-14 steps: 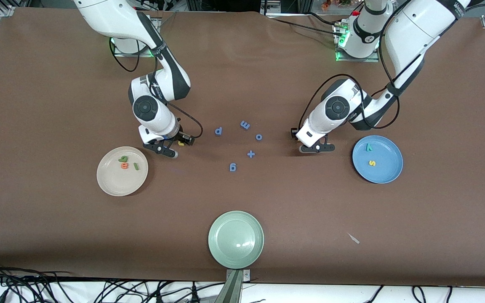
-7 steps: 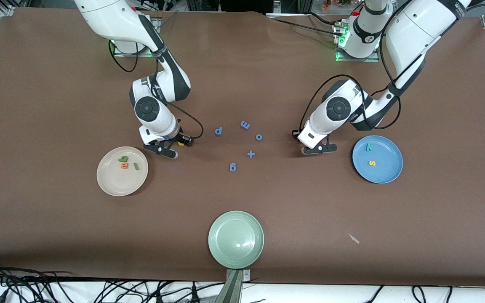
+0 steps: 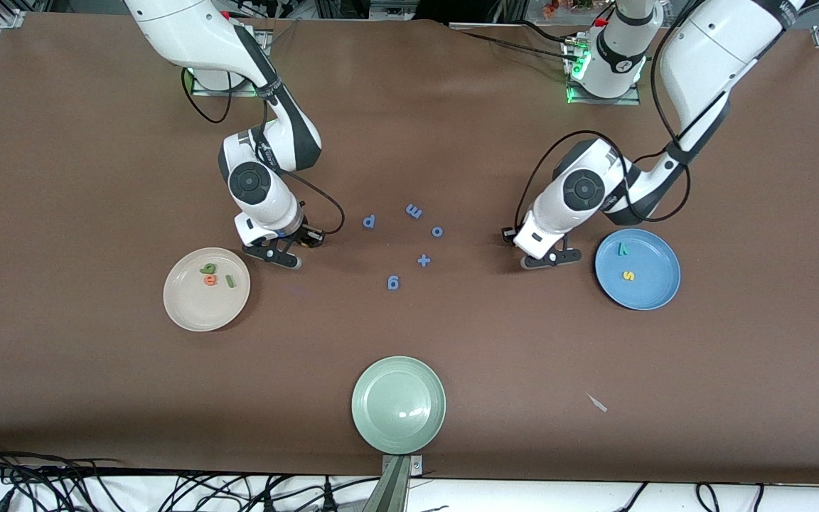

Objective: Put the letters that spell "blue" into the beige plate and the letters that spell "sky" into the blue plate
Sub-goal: 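Drop the yellow k into the blue plate while the right gripper drops yellow u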

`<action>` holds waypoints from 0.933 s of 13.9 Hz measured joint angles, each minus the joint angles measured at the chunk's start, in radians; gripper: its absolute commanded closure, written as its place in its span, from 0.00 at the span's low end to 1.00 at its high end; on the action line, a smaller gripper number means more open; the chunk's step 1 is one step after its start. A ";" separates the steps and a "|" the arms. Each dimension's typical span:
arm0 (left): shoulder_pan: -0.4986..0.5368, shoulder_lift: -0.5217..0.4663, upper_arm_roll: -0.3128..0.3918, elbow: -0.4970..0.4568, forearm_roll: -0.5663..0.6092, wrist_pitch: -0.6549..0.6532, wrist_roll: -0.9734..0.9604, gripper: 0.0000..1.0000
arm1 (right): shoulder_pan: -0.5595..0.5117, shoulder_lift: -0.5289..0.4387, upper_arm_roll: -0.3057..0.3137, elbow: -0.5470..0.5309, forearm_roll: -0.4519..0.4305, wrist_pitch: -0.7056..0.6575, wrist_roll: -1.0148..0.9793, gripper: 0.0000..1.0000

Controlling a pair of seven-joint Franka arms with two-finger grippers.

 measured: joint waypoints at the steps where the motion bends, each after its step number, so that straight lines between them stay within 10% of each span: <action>1: 0.012 -0.008 -0.002 0.028 0.000 -0.043 -0.002 0.76 | 0.000 -0.001 -0.002 0.002 0.000 0.000 -0.001 0.91; 13: 0.333 -0.044 0.001 0.158 0.015 -0.278 0.296 0.74 | -0.166 -0.038 -0.210 0.235 -0.004 -0.393 -0.605 0.78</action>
